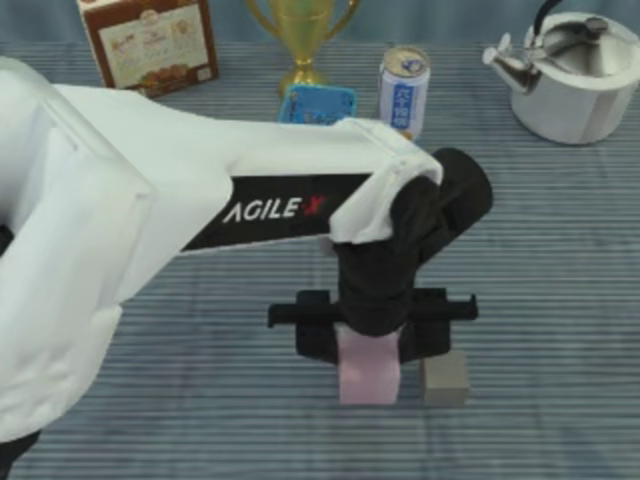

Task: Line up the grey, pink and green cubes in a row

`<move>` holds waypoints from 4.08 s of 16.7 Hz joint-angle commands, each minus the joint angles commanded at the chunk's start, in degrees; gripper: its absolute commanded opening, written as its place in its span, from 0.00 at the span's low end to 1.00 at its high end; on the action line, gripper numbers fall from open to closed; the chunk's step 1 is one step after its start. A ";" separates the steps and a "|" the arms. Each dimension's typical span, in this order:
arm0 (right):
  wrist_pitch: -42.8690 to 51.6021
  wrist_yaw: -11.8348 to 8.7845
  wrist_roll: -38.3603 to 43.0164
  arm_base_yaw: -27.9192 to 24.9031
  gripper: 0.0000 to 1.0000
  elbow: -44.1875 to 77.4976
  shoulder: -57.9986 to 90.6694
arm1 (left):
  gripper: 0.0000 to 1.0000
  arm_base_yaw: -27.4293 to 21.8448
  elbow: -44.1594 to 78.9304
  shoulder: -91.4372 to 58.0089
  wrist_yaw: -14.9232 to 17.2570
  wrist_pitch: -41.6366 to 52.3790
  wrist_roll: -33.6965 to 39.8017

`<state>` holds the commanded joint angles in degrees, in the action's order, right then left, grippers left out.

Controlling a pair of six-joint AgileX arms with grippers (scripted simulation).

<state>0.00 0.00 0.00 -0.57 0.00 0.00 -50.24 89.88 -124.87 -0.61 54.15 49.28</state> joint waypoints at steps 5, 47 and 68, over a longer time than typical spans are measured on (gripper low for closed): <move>0.00 0.00 0.00 0.00 1.00 0.00 0.00 | 1.00 0.00 0.00 0.00 0.00 0.00 0.00; 0.00 0.00 0.00 0.00 1.00 0.00 0.00 | 1.00 37.02 25.76 -7.40 0.70 20.89 -86.51; 0.00 0.00 0.00 0.00 1.00 0.00 0.00 | 1.00 40.53 13.49 -11.38 0.90 2.97 -92.69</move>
<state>0.00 0.00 0.00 -0.57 0.00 0.00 -9.71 103.38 -136.26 0.28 57.12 -43.41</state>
